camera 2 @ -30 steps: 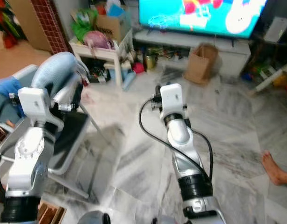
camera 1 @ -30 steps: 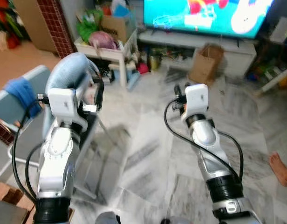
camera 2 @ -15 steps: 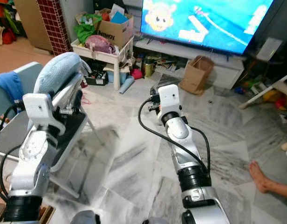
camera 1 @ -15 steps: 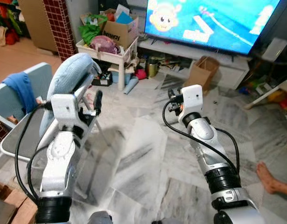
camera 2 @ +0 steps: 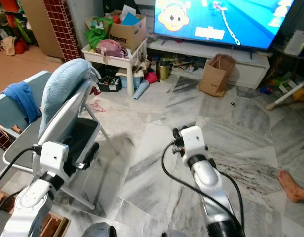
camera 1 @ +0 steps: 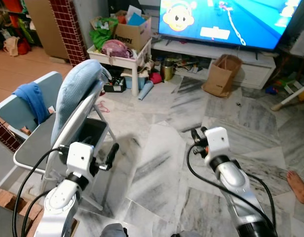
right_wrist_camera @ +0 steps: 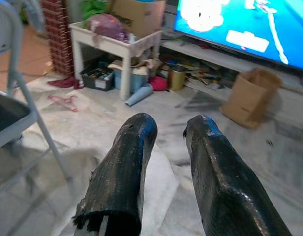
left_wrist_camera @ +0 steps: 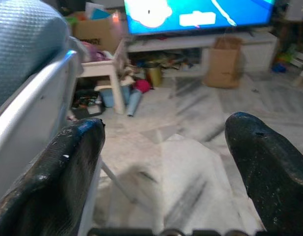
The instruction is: Restocking fridge
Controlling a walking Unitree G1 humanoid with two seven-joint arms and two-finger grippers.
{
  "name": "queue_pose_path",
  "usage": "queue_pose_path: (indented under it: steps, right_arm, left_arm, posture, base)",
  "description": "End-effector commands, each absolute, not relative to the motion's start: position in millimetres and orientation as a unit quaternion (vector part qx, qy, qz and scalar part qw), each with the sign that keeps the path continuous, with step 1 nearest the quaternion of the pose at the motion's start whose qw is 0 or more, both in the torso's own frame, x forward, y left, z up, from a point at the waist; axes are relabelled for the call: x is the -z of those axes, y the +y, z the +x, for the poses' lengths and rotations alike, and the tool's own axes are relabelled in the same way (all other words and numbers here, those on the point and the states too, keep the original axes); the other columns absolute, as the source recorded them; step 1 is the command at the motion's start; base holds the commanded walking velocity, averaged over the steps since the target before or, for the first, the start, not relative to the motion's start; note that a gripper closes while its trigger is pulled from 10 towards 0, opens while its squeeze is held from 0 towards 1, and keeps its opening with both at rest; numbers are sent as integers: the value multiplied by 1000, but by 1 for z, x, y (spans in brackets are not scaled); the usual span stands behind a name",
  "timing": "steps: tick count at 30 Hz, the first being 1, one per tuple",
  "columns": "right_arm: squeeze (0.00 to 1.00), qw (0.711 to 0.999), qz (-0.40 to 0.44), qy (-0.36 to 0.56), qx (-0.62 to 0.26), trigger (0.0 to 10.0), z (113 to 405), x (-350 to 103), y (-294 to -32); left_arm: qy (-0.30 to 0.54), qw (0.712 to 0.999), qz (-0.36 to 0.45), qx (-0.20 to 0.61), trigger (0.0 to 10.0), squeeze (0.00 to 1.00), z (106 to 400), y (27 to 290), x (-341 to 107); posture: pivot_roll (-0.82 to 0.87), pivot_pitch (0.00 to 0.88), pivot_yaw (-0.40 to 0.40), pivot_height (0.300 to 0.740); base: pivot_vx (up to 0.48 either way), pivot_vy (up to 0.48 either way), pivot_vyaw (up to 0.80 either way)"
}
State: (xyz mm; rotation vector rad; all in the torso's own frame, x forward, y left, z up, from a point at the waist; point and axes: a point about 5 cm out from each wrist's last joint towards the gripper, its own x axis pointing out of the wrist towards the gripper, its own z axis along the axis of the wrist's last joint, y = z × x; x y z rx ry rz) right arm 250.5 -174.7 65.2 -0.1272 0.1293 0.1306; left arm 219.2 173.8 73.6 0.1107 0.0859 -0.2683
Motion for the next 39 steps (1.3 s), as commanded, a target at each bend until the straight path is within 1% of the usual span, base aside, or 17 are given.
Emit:
queue_pose_path:
  steps: [1, 4, 5, 8, 11, 13, 15, 19, 21, 23, 25, 29, 32, 36, 37, 38, 39]
  right_arm:
    - [0, 996, -65, 33, -42, 10000, 252, -79, -181]
    - [0, 998, -55, 21, -6, 10000, 253, -86, -188]
    - [0, 998, -55, 12, -7, 10000, 258, -93, -187]
    - [0, 998, -67, -8, -21, 10000, 262, -101, -184]
    - [0, 999, -49, -1, -9, 10000, 267, -103, -184]
    - [0, 999, -36, 0, -1, 10000, 271, -101, -184]
    - [0, 999, -30, 7, -9, 10000, 276, -94, -177]
    - [0, 999, -29, 6, -28, 10000, 280, -94, -165]
    - [0, 999, -28, -3, -31, 10000, 282, -100, -162]
    - [0, 999, -38, -10, -27, 10000, 282, -104, -164]
    - [0, 999, -34, -12, -20, 10000, 281, -106, -169]
    - [0, 999, -42, -20, -1, 10000, 280, -107, -178]
    - [0, 999, -43, -20, 5, 10000, 279, -106, -179]
    - [0, 999, -37, -17, 2, 10000, 280, -106, -176]
    - [0, 999, -35, -15, -2, 10000, 279, -106, -173]
    - [0, 999, -34, -14, -8, 10000, 279, -106, -170]
    - [0, 999, -37, -14, -19, 10000, 279, -106, -165]
  left_arm:
    - [22, 989, 72, 124, 10000, 0, 224, 176, -82]
    - [13, 988, 71, 137, 10000, 0, 232, 173, -86]
    - [12, 986, 76, 146, 10000, 0, 238, 170, -91]
    - [6, 983, 88, 158, 10000, 0, 241, 169, -96]
    - [6, 985, 92, 145, 10000, 0, 243, 172, -97]
    - [11, 990, 68, 123, 10000, 0, 243, 171, -94]
    - [23, 992, 49, 115, 10000, 0, 242, 166, -88]
    - [18, 990, 57, 126, 10000, 0, 242, 162, -88]
    - [8, 992, 54, 110, 10000, 0, 245, 165, -95]
    - [0, 993, 61, 105, 10000, 0, 248, 167, -98]
    - [-3, 993, 56, 102, 10000, 0, 251, 166, -101]
    - [-2, 991, 55, 122, 10000, 0, 257, 158, -102]
    - [-6, 988, 57, 143, 10000, 0, 259, 151, -104]
    - [-14, 987, 57, 149, 10000, 0, 262, 145, -109]
    - [-15, 988, 55, 146, 10000, 0, 262, 144, -110]
    - [-15, 988, 55, 141, 10000, 0, 261, 144, -110]
    - [-16, 989, 55, 134, 10000, 0, 261, 145, -110]
  posture:
    - [28, 0, 25, 740]
    - [7, 0, 38, 740]
    - [13, 0, 48, 740]
    - [20, 0, 54, 740]
    - [31, 0, 59, 740]
    - [59, 14, 65, 740]
    - [72, 0, 56, 740]
    - [56, 4, 49, 740]
    - [53, 0, 46, 740]
    - [41, 8, 49, 740]
    - [30, 0, 52, 740]
    - [7, 13, 80, 740]
    - [5, 20, 85, 740]
    - [34, 37, 58, 740]
    - [47, 43, 36, 740]
    - [47, 43, 36, 740]
    - [57, 47, 18, 740]
  base:
    - [0, 0, 0]
    - [0, 0, 0]
    - [0, 0, 0]
    - [0, 0, 0]
    - [0, 0, 0]
    - [0, 0, -713]
    - [0, 0, -800]
    - [0, 0, -800]
    - [0, 0, -800]
    - [0, 0, -800]
    - [0, 0, 0]
    - [0, 0, 0]
    - [0, 0, 0]
    - [0, 0, 0]
    - [0, 0, 0]
    - [0, 0, 0]
    - [0, 0, 0]
